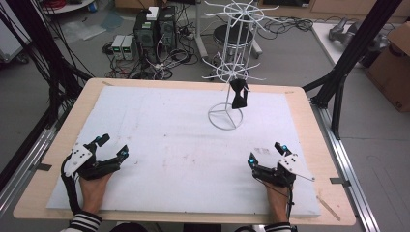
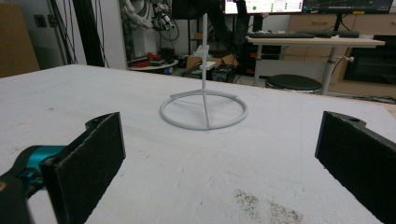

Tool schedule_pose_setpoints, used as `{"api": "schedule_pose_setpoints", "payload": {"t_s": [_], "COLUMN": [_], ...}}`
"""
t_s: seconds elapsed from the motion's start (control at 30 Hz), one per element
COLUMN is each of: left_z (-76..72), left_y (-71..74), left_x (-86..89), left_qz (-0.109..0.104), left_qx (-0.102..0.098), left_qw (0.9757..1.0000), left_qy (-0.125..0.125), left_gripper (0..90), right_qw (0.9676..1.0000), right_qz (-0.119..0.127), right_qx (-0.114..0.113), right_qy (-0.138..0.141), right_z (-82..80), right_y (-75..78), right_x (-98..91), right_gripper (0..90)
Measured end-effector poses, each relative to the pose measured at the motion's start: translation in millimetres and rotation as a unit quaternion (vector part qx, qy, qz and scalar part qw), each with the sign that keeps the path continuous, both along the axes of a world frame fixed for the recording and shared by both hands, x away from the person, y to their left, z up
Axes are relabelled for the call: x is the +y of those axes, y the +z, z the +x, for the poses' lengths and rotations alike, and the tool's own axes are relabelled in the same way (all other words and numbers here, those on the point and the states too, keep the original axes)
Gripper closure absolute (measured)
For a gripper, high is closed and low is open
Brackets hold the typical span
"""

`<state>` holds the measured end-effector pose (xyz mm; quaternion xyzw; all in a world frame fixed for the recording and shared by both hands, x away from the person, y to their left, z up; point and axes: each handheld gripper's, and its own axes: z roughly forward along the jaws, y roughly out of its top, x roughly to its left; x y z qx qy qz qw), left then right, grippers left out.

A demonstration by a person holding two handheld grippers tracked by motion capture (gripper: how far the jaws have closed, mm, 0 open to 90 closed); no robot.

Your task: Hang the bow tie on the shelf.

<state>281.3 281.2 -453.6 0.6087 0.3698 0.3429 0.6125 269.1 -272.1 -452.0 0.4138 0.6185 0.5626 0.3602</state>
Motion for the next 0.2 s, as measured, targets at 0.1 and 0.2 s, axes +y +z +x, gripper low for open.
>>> {"api": "schedule_pose_setpoints", "payload": {"t_s": [0.1, 0.2], "left_z": [-0.2, -0.3], "left_y": [0.0, 0.0], "left_x": [-0.6, -0.7], "left_qz": [0.001, 0.003], "left_qx": [0.000, -0.002], "left_qw": [1.0000, 1.0000], "left_qy": [0.000, 0.000], "left_gripper": [16.3, 16.2], "right_qw": [1.0000, 0.9998], "right_qz": [0.004, 0.012], "right_qx": [-0.001, 0.000], "right_qy": [-0.007, -0.014], "right_z": [0.4, -0.5], "right_y": [-0.1, -0.4], "right_x": [-0.9, -1.8], "right_gripper": [0.5, 0.5]}}
